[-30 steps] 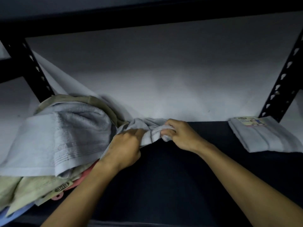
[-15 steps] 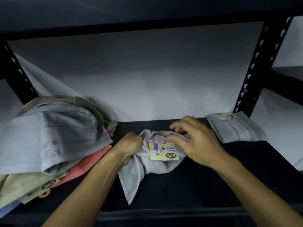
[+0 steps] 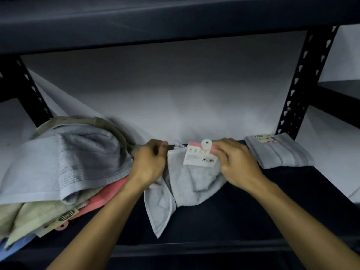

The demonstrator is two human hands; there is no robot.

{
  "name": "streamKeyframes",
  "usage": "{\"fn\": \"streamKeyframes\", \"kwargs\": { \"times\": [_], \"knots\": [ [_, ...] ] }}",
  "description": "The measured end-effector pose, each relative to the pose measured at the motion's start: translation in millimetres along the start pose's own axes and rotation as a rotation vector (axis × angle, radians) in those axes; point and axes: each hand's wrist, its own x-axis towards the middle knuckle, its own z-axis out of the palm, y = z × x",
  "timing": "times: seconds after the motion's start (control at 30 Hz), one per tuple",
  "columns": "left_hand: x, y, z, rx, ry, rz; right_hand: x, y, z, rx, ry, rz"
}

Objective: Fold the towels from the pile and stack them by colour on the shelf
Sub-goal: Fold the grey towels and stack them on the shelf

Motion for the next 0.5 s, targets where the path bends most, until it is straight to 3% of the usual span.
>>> {"fn": "streamKeyframes", "kwargs": {
  "times": [0.07,0.3,0.5],
  "knots": [
    [-2,13,-11,-0.134,0.041,0.036,19,-6,-16,0.029,-0.003,0.035],
    [0,37,-14,-0.564,-0.457,0.139,75,-33,-78,0.000,-0.140,0.048],
    [-2,59,4,-0.771,-0.530,0.119,104,-53,-114,-0.123,-0.190,-0.001]
  ]
}}
